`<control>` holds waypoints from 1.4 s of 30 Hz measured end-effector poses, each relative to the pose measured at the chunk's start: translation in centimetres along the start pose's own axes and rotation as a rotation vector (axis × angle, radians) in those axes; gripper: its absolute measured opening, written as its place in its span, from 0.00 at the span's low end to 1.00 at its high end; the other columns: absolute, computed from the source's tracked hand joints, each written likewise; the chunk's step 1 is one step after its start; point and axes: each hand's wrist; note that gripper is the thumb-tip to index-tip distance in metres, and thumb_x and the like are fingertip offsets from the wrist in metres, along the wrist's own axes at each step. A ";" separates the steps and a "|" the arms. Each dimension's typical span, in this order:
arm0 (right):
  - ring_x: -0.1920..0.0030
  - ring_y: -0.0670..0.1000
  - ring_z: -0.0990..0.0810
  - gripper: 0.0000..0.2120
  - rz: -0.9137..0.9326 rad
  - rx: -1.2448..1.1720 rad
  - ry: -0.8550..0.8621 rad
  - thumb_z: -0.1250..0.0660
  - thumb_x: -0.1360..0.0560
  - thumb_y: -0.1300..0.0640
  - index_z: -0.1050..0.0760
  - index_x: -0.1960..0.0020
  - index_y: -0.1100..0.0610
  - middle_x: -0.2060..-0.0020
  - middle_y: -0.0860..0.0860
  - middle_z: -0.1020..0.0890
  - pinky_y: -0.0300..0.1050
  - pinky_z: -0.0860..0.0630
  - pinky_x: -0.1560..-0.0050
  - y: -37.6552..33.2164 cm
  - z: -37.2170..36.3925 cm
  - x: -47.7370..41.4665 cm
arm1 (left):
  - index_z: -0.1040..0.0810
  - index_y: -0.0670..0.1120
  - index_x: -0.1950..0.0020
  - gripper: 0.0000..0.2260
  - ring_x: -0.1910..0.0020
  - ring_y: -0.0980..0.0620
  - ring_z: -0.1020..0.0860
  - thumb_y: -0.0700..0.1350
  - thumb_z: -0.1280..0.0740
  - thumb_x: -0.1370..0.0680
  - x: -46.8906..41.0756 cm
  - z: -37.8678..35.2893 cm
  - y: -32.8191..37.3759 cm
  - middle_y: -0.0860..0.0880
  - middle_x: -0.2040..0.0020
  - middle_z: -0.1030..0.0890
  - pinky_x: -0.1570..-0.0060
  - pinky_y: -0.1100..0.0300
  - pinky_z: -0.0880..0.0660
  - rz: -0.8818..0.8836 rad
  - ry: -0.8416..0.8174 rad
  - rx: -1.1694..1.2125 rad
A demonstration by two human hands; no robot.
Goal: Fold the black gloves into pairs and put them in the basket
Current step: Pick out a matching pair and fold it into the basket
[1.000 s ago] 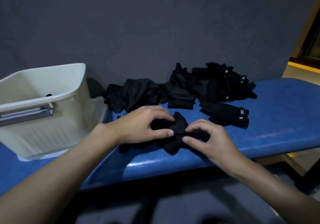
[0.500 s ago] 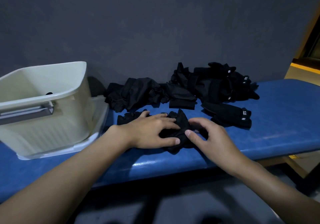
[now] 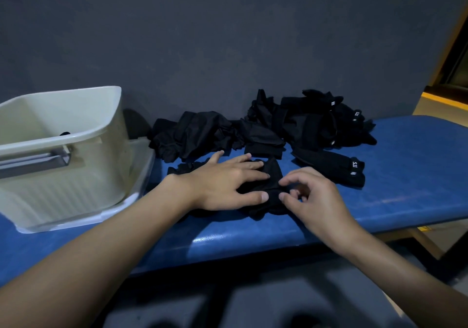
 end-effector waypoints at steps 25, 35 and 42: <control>0.40 0.55 0.28 0.17 -0.161 0.455 0.260 0.25 0.29 0.54 0.22 0.41 0.51 0.45 0.47 0.21 0.56 0.32 0.37 4.0 7.2 -1.4 | 0.30 0.55 0.27 0.25 0.30 0.53 0.33 0.60 0.34 0.22 -8.1 2.1 5.3 0.56 0.29 0.30 0.34 0.47 0.37 -0.144 0.259 -0.044; 0.48 0.52 0.21 0.07 -0.118 0.399 0.193 0.25 0.29 0.57 0.18 0.51 0.53 0.53 0.45 0.19 0.55 0.25 0.43 5.4 8.0 -1.9 | 0.20 0.56 0.40 0.15 0.37 0.54 0.30 0.57 0.29 0.25 -10.7 0.8 6.3 0.59 0.37 0.24 0.39 0.50 0.35 -0.184 0.302 -0.053; 0.52 0.48 0.22 0.07 -0.081 0.316 0.248 0.27 0.27 0.60 0.18 0.48 0.56 0.54 0.47 0.19 0.37 0.31 0.51 5.0 8.3 -2.0 | 0.17 0.53 0.46 0.07 0.45 0.54 0.25 0.51 0.30 0.22 -10.4 1.3 6.4 0.58 0.46 0.20 0.44 0.52 0.28 -0.213 0.464 0.041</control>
Point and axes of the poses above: each hand's wrist, its own x-axis away from the middle knuckle, its own z-axis out of the back of the hand, y = z × x
